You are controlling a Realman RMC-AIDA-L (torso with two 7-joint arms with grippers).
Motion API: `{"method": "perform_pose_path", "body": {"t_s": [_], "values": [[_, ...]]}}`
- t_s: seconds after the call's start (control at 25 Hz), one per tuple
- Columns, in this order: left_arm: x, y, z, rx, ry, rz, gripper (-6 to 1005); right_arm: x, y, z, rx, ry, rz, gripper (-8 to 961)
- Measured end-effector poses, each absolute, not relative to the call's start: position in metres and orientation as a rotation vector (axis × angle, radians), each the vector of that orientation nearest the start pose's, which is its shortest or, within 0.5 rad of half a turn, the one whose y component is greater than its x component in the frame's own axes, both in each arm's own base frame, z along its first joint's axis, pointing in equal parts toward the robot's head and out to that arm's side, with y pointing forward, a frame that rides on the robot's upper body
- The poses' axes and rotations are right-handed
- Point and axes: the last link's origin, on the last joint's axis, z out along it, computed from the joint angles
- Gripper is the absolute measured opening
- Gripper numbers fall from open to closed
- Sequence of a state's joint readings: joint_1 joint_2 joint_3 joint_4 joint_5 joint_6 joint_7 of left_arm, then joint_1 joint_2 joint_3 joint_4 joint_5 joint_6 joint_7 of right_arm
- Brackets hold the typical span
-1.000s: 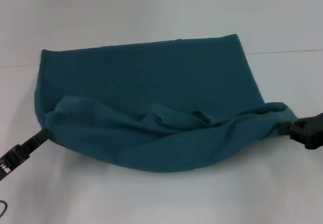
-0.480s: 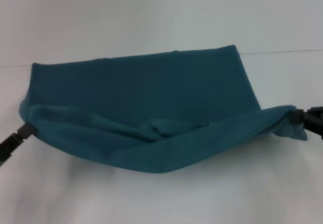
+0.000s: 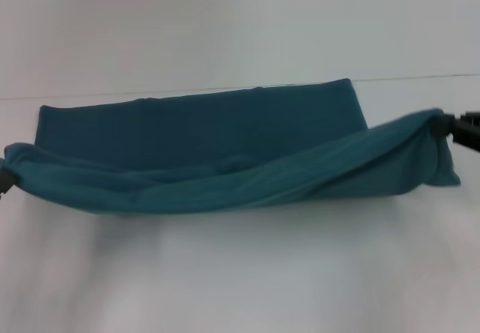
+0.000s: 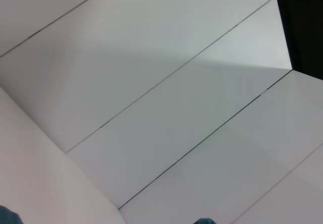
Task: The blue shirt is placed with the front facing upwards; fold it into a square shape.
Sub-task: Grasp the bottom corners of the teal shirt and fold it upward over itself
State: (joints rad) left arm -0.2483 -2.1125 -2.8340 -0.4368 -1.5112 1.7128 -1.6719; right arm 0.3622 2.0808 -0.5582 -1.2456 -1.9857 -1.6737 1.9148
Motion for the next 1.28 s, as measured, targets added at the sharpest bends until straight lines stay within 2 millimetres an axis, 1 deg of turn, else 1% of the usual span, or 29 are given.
{"method": "perform_pose_path", "body": {"t_s": [0.24,0.32,0.44,0.68,0.84,1.12,1.16,1.2,1.28], "values": [[-0.331,0.25,0.038,-1.805,-1.336,-1.531,20,0.246,0.327,0.13,-2.411,0.845,0.649,25],[-0.332,0.249,0.038,-1.787,-1.333,-1.536,20,0.245,0.329,0.132,-2.406,0.848,0.648,25],[-0.335,0.247,0.038,-1.757,-1.337,-1.541,19,0.248,0.333,0.134,-2.383,0.864,0.623,24],[-0.339,0.249,0.036,-1.67,-1.365,-1.55,20,0.255,0.349,0.126,-2.338,0.912,0.532,25],[-0.341,0.256,0.033,-1.606,-1.379,-1.548,20,0.256,0.364,0.118,-2.328,0.947,0.481,25],[-0.337,0.273,0.028,-1.578,-1.39,-1.536,19,0.25,0.387,0.106,-2.323,0.949,0.425,24],[-0.336,0.278,0.027,-1.569,-1.394,-1.526,19,0.246,0.395,0.104,-2.322,0.941,0.416,24],[-0.336,0.278,0.027,-1.569,-1.394,-1.526,20,0.246,0.395,0.104,-2.322,0.941,0.416,24],[-0.336,0.284,0.026,-1.561,-1.4,-1.513,20,0.242,0.402,0.103,-2.321,0.935,0.403,24]]}}
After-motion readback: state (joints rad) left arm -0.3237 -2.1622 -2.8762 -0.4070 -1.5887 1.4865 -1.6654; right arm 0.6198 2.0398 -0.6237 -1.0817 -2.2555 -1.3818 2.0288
